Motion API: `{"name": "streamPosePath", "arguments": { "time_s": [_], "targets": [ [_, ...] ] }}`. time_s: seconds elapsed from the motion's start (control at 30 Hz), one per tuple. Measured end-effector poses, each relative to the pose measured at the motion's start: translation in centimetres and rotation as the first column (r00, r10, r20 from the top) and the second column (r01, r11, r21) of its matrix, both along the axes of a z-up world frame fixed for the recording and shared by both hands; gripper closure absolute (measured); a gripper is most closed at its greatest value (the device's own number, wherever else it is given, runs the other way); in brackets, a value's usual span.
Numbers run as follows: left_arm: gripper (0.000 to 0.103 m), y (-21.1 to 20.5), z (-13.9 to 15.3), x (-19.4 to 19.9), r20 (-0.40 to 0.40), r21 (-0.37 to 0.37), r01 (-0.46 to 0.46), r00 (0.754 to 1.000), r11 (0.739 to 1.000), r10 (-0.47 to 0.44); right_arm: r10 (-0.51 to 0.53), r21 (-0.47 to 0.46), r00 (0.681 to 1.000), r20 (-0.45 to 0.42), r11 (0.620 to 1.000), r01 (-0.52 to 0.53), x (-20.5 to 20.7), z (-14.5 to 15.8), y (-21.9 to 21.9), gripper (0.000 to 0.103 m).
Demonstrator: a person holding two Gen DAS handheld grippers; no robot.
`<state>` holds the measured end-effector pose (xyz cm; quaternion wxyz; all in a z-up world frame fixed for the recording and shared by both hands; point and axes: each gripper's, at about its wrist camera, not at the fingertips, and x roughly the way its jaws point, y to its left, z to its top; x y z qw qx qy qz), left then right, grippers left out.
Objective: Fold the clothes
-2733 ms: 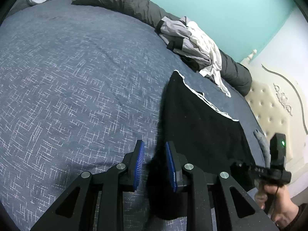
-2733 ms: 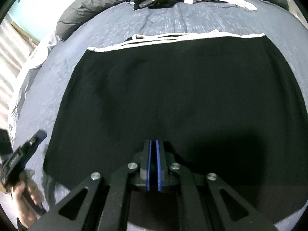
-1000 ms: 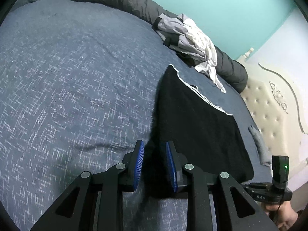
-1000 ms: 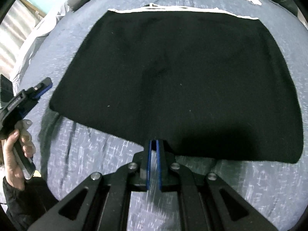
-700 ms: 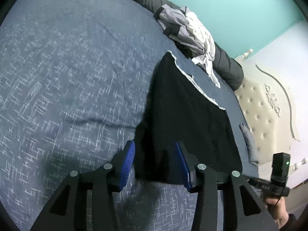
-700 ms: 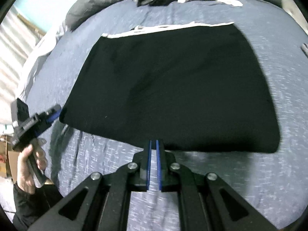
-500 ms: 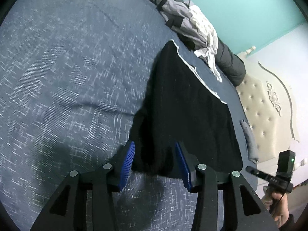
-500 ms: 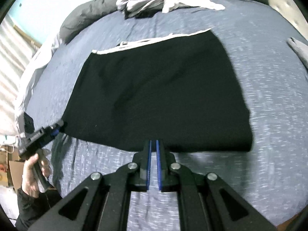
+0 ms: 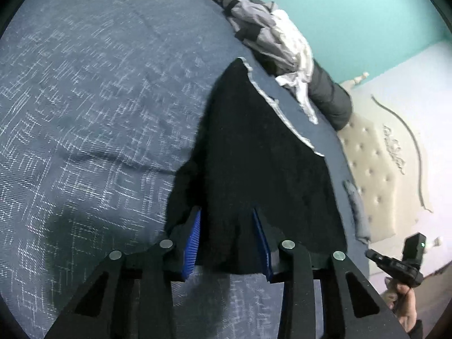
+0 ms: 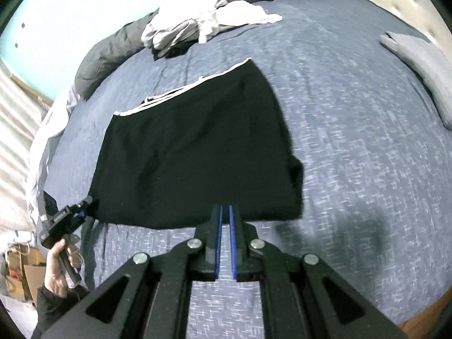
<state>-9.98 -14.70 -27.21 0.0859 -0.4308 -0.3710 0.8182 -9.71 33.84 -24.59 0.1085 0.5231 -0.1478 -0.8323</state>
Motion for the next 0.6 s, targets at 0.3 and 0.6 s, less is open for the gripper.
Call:
{"name": "streamPosePath", "arguments": {
  "time_s": [0.3, 0.6],
  "targets": [
    [0.079, 1.3, -0.7, -0.4, 0.025, -0.038, 0.016, 1.000, 0.999, -0.015, -0.037, -0.031, 0.999, 0.000, 0.999, 0.037, 0.2, -0.5, 2.3, 0.100],
    [0.090, 2.4, 1.3, -0.7, -0.040, -0.009, 0.035, 0.999, 0.999, -0.036, -0.053, -0.054, 0.999, -0.005, 0.997, 0.053, 0.0, -0.8, 3.7, 0.100]
  ]
}}
